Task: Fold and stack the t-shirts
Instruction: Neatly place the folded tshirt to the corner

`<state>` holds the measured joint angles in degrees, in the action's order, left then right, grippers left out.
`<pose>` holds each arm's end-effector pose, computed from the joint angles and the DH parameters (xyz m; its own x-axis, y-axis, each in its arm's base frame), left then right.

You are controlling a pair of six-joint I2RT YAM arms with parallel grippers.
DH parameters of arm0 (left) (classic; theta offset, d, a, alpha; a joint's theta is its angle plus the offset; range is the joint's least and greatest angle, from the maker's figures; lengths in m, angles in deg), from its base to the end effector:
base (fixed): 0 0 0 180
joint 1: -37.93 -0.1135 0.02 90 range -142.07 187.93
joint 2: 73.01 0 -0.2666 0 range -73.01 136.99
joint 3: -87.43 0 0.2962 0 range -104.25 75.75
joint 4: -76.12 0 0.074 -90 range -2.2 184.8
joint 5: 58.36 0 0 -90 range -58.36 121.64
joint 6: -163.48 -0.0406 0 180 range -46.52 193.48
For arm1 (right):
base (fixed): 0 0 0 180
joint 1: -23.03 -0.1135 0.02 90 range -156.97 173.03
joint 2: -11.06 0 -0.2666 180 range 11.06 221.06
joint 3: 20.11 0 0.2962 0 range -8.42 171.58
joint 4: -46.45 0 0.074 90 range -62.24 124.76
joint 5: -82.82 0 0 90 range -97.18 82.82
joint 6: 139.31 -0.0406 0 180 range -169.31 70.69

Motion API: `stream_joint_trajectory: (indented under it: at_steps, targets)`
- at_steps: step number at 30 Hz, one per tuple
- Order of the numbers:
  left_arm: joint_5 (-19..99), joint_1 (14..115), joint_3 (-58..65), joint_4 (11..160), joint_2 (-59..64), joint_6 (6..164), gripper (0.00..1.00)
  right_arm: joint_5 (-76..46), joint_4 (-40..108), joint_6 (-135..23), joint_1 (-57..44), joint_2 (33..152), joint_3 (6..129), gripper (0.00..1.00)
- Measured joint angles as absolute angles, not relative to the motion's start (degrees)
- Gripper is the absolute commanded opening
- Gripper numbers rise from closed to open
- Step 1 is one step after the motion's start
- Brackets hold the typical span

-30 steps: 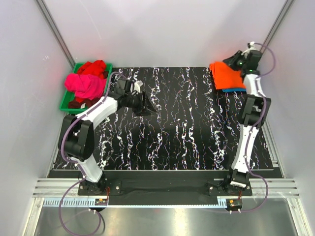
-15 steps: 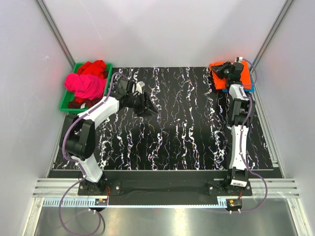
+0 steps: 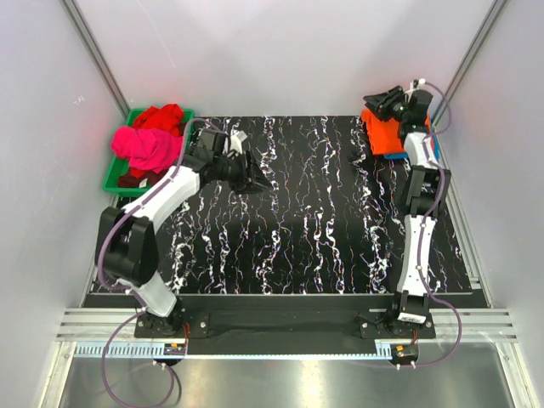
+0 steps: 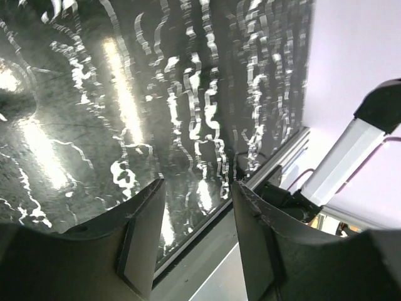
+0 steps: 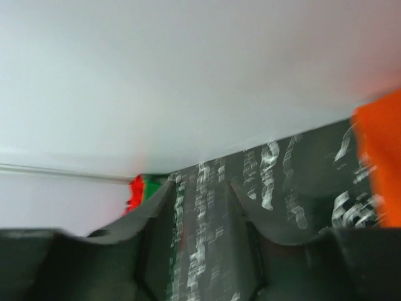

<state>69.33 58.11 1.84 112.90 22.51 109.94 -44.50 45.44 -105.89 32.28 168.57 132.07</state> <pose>0.3764 -0.1648 0.2505 -0.9455 -0.1535 -0.2870 0.1300 0.6303 -0.7654 0.6622 -0.0829 0.1762 -0.4497 0.7458 -0.4915 -0.1662 0.4708 0.8664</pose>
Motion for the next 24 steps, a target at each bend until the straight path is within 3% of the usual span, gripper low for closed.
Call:
stream_joint_trajectory:
  at_steps: [2, 3, 4, 5, 6, 7, 14, 24]
  targets:
    - [69.2, 58.1, 1.8, 113.3, 19.3, 109.9, 0.53, -44.3, 40.1, -103.9, 31.9, 161.4, 126.9, 0.74]
    - [69.1, 58.0, 1.8, 113.4, 17.2, 109.9, 0.54, -43.7, 35.2, -101.7, 31.5, 156.4, 124.2, 1.00]
    - [69.1, 57.8, 1.7, 113.4, 14.9, 109.9, 0.55, -42.9, 30.5, -99.9, 30.9, 151.2, 121.8, 1.00]
    - [68.9, 57.7, 1.5, 113.4, 12.7, 109.9, 0.68, -41.9, 26.6, -97.3, 29.9, 145.6, 119.3, 1.00]
    - [68.7, 57.5, 1.3, 113.0, 10.4, 109.8, 0.91, -41.0, 22.9, -95.0, 28.7, 140.0, 116.9, 1.00]
    - [68.4, 57.3, 1.1, 112.7, 8.4, 109.9, 0.99, -40.4, 20.1, -93.1, 27.1, 133.9, 114.1, 1.00]
    - [64.9, 56.6, 0.3, 112.1, -4.2, 110.8, 0.99, -34.6, 0.7, -82.5, 12.9, 99.4, 100.4, 1.00]
    - [59.3, 57.3, 0.5, 119.6, -12.1, 107.8, 0.99, -26.1, -17.1, -82.2, 14.1, 73.4, 81.8, 1.00]
